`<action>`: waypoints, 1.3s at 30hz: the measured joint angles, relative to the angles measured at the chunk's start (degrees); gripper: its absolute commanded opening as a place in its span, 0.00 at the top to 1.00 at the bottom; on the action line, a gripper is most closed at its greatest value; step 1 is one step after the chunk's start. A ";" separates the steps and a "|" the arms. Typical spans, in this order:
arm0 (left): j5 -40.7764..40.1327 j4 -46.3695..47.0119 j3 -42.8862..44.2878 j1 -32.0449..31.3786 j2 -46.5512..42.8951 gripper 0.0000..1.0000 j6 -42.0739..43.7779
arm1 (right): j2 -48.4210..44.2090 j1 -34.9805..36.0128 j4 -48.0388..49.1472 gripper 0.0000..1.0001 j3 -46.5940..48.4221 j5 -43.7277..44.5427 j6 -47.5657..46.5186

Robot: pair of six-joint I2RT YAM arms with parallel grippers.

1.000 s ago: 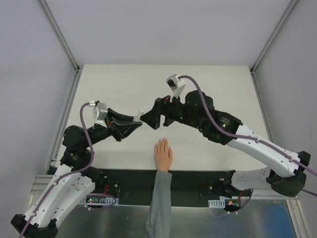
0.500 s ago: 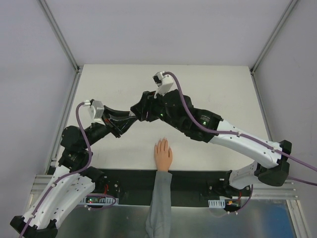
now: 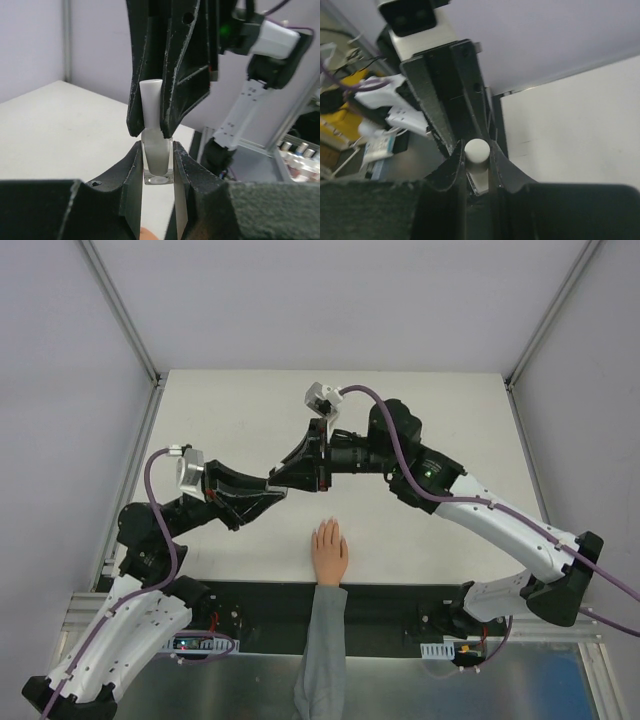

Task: Paint the nails

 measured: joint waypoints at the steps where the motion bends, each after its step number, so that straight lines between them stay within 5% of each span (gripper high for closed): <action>1: 2.03 3.06 -0.63 0.02 -0.09 1.00 -2.54 | -0.02 -1.49 2.05 0.99 -0.33 -6.93 -0.68; 5: 5.75 8.74 -2.84 -0.04 -1.90 1.00 -7.67 | 0.00 -2.56 5.46 0.99 -1.31 -18.82 -2.12; 8: 6.38 9.07 -3.56 -0.04 -3.43 1.00 -8.96 | 0.02 -2.32 6.99 0.72 -2.08 -21.31 -2.36; 9: 6.38 8.96 -3.65 -0.04 -3.61 1.00 -8.98 | 0.02 -2.27 7.15 0.55 -2.21 -21.27 -2.34; 12: 6.80 8.20 -3.65 -0.04 -3.72 1.00 -8.04 | -0.22 -2.40 5.22 0.33 -2.05 -20.31 -1.29; 18: 7.78 5.99 -3.41 -0.04 -3.61 1.00 -4.85 | -1.31 -2.69 -5.55 0.20 0.59 -12.17 -1.05; 32: 7.89 2.71 -2.82 -0.04 -2.69 1.00 -1.01 | -1.03 1.27 -21.62 0.40 10.03 0.57 -2.78; 37: 8.04 2.69 -2.71 -0.04 -2.51 1.00 -1.03 | 0.76 2.36 -22.62 0.60 10.36 1.57 -3.45; 39: 8.11 2.21 -2.60 -0.04 -2.51 1.00 -1.05 | 1.09 2.38 -22.49 0.78 10.36 1.46 -3.45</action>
